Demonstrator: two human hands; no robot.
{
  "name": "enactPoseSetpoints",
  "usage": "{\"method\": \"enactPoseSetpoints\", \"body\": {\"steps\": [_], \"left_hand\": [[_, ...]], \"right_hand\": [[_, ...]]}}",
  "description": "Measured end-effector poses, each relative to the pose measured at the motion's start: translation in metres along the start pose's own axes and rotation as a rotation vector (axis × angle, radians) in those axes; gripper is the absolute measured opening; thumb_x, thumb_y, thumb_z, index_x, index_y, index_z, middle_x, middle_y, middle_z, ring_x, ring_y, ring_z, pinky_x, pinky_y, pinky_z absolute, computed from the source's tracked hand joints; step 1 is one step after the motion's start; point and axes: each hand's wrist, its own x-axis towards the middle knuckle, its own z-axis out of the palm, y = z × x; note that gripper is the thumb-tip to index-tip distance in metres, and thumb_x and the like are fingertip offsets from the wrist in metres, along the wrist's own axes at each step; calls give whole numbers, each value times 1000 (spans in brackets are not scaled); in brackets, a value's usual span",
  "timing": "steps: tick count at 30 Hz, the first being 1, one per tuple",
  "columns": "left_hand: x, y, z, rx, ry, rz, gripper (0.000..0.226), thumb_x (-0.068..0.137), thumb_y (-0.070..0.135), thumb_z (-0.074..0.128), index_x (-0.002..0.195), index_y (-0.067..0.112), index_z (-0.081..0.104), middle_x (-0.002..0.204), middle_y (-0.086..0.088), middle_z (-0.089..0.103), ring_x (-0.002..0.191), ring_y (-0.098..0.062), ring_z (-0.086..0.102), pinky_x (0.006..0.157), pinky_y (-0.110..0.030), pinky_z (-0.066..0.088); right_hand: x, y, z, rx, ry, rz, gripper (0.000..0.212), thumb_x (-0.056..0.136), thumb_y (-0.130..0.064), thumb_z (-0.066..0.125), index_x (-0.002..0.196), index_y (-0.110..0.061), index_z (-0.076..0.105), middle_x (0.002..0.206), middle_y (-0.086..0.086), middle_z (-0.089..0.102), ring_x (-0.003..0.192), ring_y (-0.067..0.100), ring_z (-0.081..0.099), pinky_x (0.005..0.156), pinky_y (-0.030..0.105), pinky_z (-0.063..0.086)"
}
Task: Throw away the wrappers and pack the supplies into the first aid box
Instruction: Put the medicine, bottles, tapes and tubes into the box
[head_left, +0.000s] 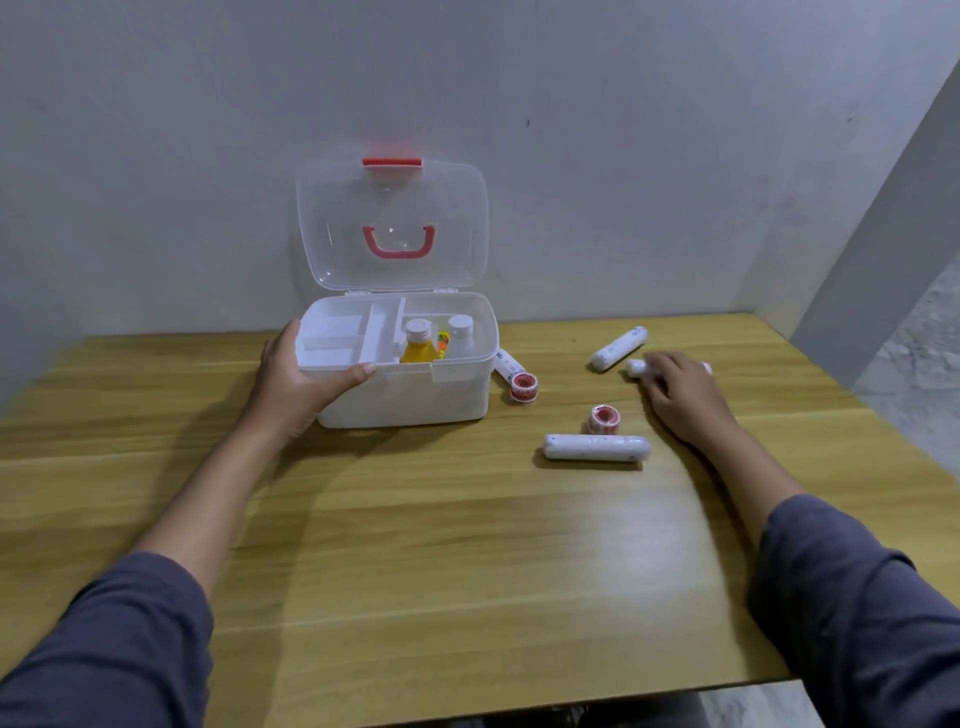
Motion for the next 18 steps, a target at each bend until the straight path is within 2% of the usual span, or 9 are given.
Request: {"method": "enactPoseSetpoints", "body": {"steps": [2, 4, 6, 9, 12, 14, 16, 18], "left_hand": [[0, 1, 0, -20, 2, -7, 86, 48, 63, 79, 124, 29, 55, 128, -3, 58, 117, -23, 56, 97, -45, 49], [0, 0, 0, -23, 3, -17, 86, 48, 64, 80, 124, 31, 55, 128, -2, 58, 117, -22, 56, 99, -48, 49], [-1, 0, -1, -16, 3, -27, 90, 46, 69, 80, 124, 33, 54, 128, -1, 58, 117, -22, 56, 98, -49, 49], [-1, 0, -2, -11, -9, -33, 96, 43, 78, 77, 125, 34, 53, 129, -1, 58, 117, -21, 57, 98, -49, 49], [-3, 1, -2, 3, -12, -38, 100, 42, 77, 77, 128, 33, 51, 133, -1, 54, 120, -21, 54, 100, -47, 47], [-7, 7, -1, 8, 18, -52, 110, 39, 71, 77, 135, 27, 47, 137, 5, 45, 122, -15, 48, 103, -38, 43], [-12, 14, 2, 9, 41, -58, 116, 38, 66, 69, 141, 22, 42, 130, 10, 35, 118, -9, 39, 97, -29, 35], [-15, 20, 4, 2, 46, -62, 119, 36, 65, 66, 143, 18, 40, 126, 10, 32, 116, -5, 34, 94, -26, 32]], "right_hand": [[4, -4, 5, 16, -94, -116, 36, 93, -16, 48, 128, -8, 50, 140, 14, 48, 132, 30, 40, 106, 40, 30], [10, -9, 9, 18, -181, -183, 44, 96, -19, 44, 139, -12, 40, 152, 8, 33, 142, 25, 26, 114, 42, 21], [18, -14, 12, 4, -237, -210, 49, 98, -22, 40, 145, -15, 28, 157, 4, 19, 146, 20, 13, 118, 40, 11], [36, -20, 17, -49, -294, -226, 51, 99, -25, 36, 147, -19, 20, 159, 0, 10, 147, 16, 5, 119, 39, 5], [57, -25, 21, -85, -345, -220, 51, 99, -29, 33, 148, -20, 19, 159, 0, 11, 147, 16, 6, 119, 38, 6], [67, -29, 23, -92, -356, -202, 51, 99, -32, 33, 147, -19, 22, 157, 2, 19, 145, 19, 15, 118, 37, 11], [73, -34, 24, -75, -342, -173, 49, 98, -33, 35, 145, -18, 28, 152, 6, 31, 141, 24, 25, 114, 37, 20], [75, -40, 25, -95, -330, -156, 47, 98, -31, 37, 143, -18, 33, 145, 10, 39, 136, 27, 30, 111, 38, 24]]}}
